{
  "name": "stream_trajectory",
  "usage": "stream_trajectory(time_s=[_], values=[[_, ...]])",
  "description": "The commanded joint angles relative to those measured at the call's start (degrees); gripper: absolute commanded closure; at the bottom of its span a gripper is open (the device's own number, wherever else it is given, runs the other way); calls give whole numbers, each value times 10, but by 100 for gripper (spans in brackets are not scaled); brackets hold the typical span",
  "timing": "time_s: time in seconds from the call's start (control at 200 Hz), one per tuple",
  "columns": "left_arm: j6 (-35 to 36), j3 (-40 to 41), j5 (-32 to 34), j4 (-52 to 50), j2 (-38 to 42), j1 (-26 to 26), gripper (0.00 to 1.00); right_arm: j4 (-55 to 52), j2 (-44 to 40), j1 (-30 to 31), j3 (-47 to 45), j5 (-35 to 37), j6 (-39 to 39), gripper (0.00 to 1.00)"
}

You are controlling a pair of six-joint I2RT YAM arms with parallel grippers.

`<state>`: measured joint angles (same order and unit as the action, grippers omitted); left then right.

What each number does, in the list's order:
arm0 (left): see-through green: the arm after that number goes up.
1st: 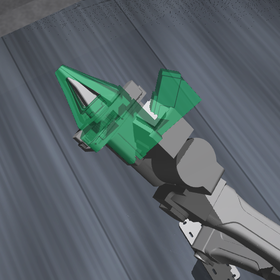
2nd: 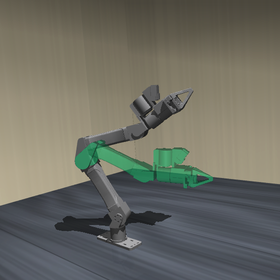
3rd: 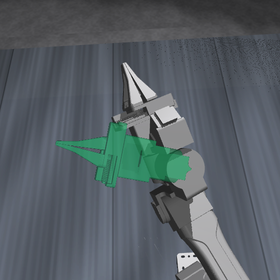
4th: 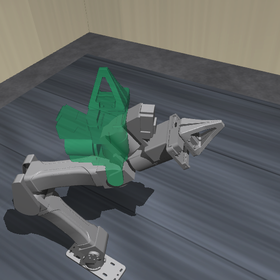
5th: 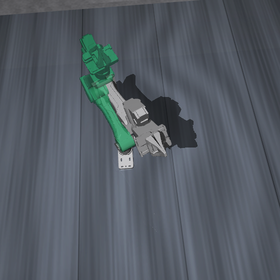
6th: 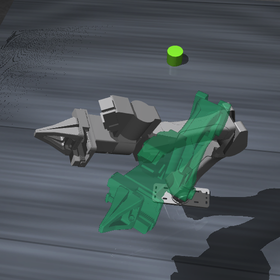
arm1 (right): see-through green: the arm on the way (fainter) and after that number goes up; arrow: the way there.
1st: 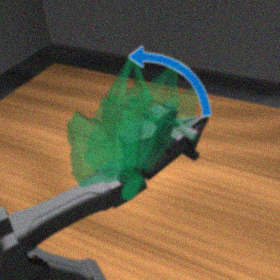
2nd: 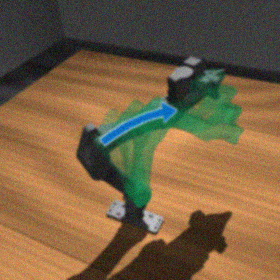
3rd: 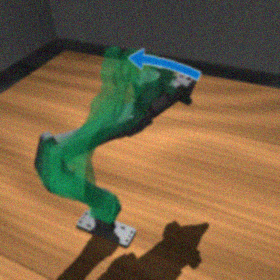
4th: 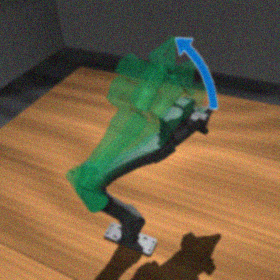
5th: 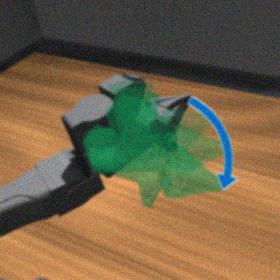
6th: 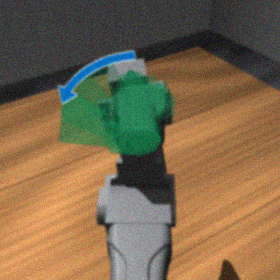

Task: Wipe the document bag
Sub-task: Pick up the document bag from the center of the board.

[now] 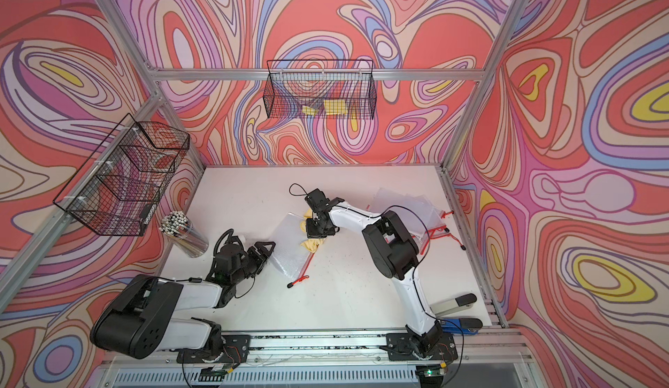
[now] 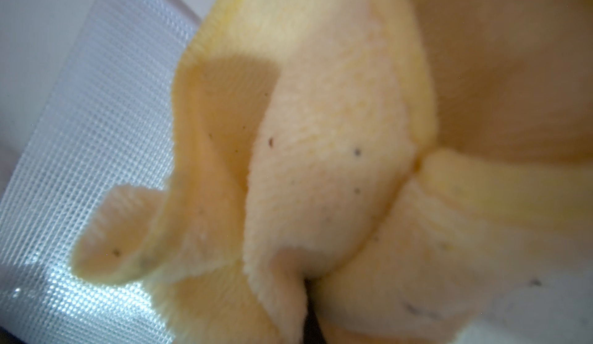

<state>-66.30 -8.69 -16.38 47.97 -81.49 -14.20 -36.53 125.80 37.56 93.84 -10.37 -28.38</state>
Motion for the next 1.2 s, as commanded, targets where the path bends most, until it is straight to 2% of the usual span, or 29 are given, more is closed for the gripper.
stream_trajectory(time_s=[0.0, 0.105, 0.26, 0.566, 0.636, 0.992, 1.082, 1.137, 1.197], values=[[-19, 43, -14, -43, -48, 2, 28, -45, 49, 7, -32, -2, -1, 100], [-15, 38, -22, -45, -47, 2, 25, -44, 52, 7, -31, -3, -2, 100], [-26, 35, -49, 23, -82, 3, 25, -49, 59, 7, -19, -5, -1, 100], [-75, 58, -81, 273, -256, 0, 28, -53, 60, 7, -16, -6, 1, 100], [-72, 56, -82, 277, -274, -1, 29, -54, 59, 6, -16, -5, 1, 100], [-59, 72, -70, 253, -201, -3, 31, -64, 66, 6, -3, -5, 4, 100], [-52, 76, -70, 216, -163, -3, 32, -64, 66, 7, -6, -4, 4, 100], [-45, 74, -68, 173, -133, -3, 38, -64, 67, 7, -7, -4, 4, 100], [-33, 71, -63, 128, -97, -3, 50, -64, 68, 7, -8, -5, 5, 100]])
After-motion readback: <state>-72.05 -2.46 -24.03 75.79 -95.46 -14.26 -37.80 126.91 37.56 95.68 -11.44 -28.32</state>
